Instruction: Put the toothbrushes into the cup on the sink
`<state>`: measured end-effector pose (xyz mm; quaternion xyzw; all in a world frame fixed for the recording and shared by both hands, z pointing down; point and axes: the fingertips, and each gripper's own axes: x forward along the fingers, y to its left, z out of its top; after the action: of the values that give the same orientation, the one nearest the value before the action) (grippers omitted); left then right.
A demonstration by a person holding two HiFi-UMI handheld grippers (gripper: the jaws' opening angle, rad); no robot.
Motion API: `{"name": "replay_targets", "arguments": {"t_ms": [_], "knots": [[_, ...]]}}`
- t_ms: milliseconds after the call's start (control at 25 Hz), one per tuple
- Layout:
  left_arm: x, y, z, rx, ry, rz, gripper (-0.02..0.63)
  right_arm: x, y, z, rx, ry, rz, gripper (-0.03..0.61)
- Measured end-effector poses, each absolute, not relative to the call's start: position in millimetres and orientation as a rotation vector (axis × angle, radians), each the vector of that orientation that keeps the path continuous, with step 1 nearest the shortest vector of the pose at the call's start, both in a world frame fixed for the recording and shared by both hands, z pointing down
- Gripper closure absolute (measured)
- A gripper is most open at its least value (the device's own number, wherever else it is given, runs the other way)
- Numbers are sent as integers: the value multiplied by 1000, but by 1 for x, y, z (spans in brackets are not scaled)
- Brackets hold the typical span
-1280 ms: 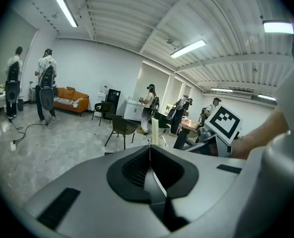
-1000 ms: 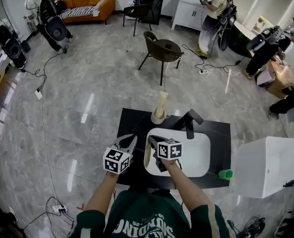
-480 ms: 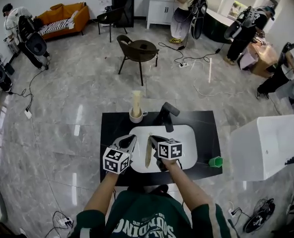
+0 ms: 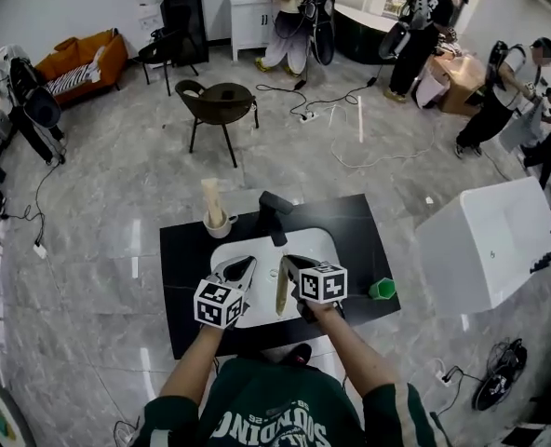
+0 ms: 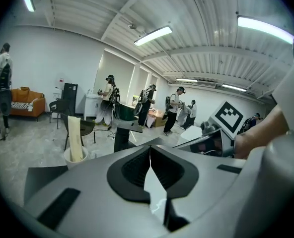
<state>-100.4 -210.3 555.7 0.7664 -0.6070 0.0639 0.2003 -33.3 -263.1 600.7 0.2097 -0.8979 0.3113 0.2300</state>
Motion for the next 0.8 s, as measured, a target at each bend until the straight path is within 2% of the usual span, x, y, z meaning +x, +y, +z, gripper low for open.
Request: {"name": "replay_targets", "arguments": {"t_ms": [480,800], "knots": [[-8,-257,549,2275,-1560,224,601,73,-295,576,786,-2557,825,525],[59,-270,549,2351,-1476,257,603,175,-321,528,948,-2680,726,525]]}}
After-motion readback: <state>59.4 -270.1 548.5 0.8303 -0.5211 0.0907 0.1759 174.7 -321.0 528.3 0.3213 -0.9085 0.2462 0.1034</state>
